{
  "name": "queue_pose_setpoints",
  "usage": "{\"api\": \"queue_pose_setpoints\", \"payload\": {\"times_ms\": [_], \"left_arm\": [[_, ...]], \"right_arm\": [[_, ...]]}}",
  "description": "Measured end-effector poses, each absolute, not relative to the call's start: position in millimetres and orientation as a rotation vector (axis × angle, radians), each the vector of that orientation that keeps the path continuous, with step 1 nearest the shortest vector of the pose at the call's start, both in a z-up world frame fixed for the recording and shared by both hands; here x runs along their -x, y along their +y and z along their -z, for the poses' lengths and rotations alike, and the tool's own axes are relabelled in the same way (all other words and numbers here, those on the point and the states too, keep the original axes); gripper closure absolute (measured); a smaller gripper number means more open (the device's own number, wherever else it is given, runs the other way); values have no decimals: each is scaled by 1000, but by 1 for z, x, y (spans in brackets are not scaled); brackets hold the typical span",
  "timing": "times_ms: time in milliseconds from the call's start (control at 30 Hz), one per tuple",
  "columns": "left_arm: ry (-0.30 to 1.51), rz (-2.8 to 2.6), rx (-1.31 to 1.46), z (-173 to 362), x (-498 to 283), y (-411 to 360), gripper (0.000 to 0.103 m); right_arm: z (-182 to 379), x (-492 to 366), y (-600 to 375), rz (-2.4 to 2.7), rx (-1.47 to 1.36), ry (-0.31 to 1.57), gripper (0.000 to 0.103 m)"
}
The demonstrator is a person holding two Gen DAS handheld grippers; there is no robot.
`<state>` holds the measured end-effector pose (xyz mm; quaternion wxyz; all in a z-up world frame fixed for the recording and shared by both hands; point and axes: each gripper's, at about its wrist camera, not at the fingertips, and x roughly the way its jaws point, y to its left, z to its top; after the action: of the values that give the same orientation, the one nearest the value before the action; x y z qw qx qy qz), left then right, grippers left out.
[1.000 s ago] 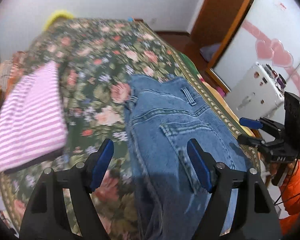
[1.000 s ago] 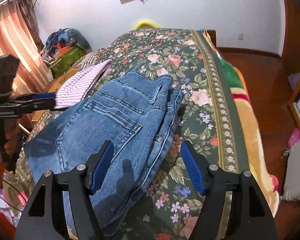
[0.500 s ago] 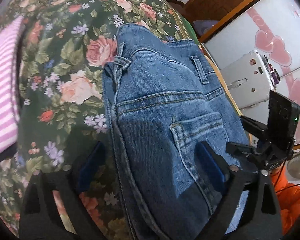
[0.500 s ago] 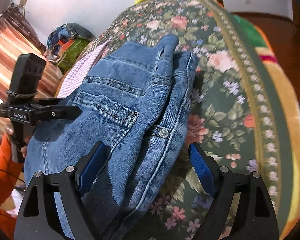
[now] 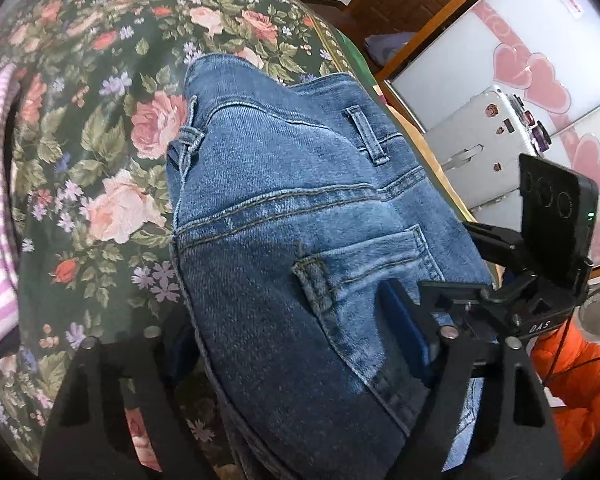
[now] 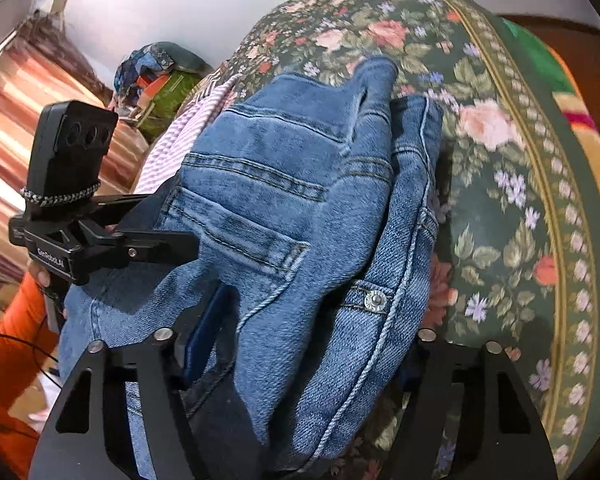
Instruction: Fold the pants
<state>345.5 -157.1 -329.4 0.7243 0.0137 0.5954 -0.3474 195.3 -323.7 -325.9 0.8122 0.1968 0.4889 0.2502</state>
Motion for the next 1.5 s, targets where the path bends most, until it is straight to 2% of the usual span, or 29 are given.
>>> {"api": "queue_pose_setpoints", "payload": {"times_ms": [67, 167, 467, 967, 1500], "left_arm": [[1293, 756, -49, 321, -341, -157, 29], [1254, 749, -80, 306, -331, -156, 33], [1080, 707, -117, 247, -298, -134, 39], [831, 540, -37, 167, -276, -40, 43], [752, 390, 15, 133, -323, 82, 43]], "right_arm": [[319, -194, -321, -521, -388, 1028, 54], [306, -193, -318, -514, -335, 1008, 60], [256, -182, -302, -507, -247, 910, 67], [177, -196, -232, -582, -82, 712, 71], [145, -269, -128, -721, 1, 611, 71]]}}
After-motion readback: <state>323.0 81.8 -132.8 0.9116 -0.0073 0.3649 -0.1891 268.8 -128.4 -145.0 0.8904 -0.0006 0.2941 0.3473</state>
